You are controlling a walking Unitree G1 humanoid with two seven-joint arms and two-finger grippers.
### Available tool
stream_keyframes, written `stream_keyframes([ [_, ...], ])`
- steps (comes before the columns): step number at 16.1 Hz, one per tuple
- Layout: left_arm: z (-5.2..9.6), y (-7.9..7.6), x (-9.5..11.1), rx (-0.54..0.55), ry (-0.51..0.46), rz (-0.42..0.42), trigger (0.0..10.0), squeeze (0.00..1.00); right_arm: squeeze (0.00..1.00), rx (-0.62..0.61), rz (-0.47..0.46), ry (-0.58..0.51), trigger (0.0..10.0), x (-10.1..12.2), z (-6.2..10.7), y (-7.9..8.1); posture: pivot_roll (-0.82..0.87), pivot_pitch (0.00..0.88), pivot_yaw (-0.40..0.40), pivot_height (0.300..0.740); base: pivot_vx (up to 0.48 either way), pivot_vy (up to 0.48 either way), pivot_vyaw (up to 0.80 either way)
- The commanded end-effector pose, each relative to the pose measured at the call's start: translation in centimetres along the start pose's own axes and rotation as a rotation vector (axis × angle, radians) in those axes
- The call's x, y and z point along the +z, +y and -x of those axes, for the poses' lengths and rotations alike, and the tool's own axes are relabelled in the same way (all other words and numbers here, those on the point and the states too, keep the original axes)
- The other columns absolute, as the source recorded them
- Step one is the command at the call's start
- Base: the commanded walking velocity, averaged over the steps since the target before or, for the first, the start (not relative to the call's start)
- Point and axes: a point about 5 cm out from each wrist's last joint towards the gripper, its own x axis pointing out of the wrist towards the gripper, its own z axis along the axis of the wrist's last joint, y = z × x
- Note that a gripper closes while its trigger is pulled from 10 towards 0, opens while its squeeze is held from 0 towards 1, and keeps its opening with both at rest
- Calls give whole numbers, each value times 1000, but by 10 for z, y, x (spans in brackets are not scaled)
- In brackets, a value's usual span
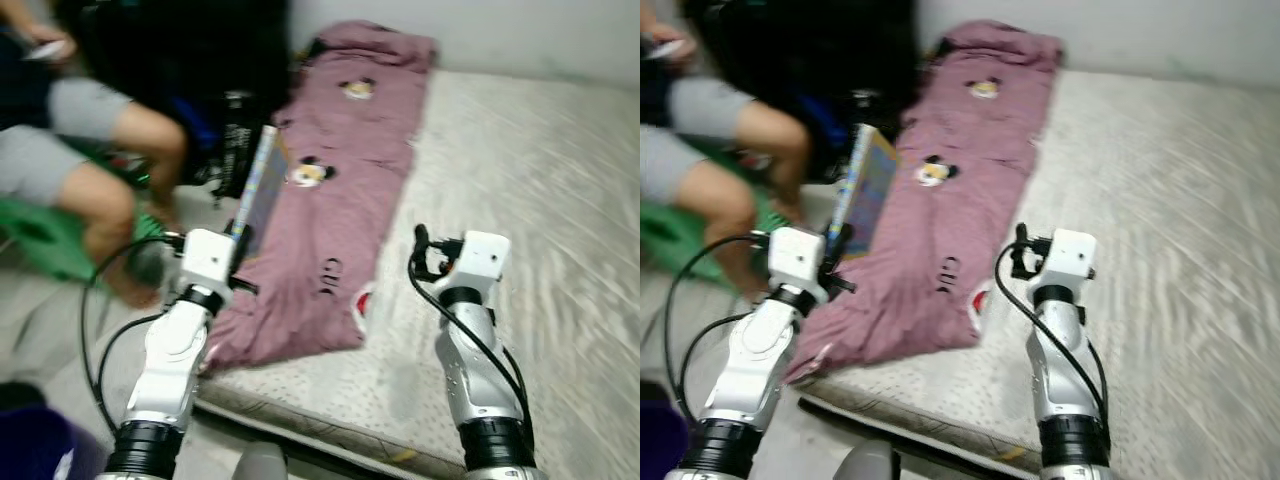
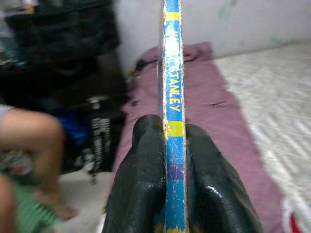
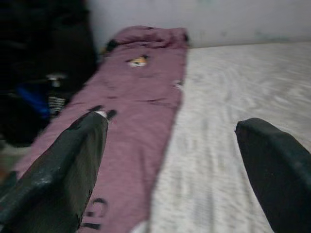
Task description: Clean up the room
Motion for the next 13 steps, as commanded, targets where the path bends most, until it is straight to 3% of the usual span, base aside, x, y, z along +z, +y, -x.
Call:
stream_keyframes([
  [1,1,-1,-3,-4,2,-13,10000,0,0,7,-19,18,10000,-3,-1,3,63,0,79,740,0,0,0],
  [5,-5,-1,-3,27,11,-88,10000,0,0,63,-43,47,10000,-7,-5,20,70,0,79,740,0,0,0],
  [9,-11,-1,-4,94,28,-20,10000,0,0,67,-47,72,10000,-7,-12,20,85,0,34,740,0,0,-800],
  [13,-20,-21,-3,22,16,4,10000,0,0,32,-31,55,10000,-7,-7,12,27,0,84,740,0,0,-800],
])
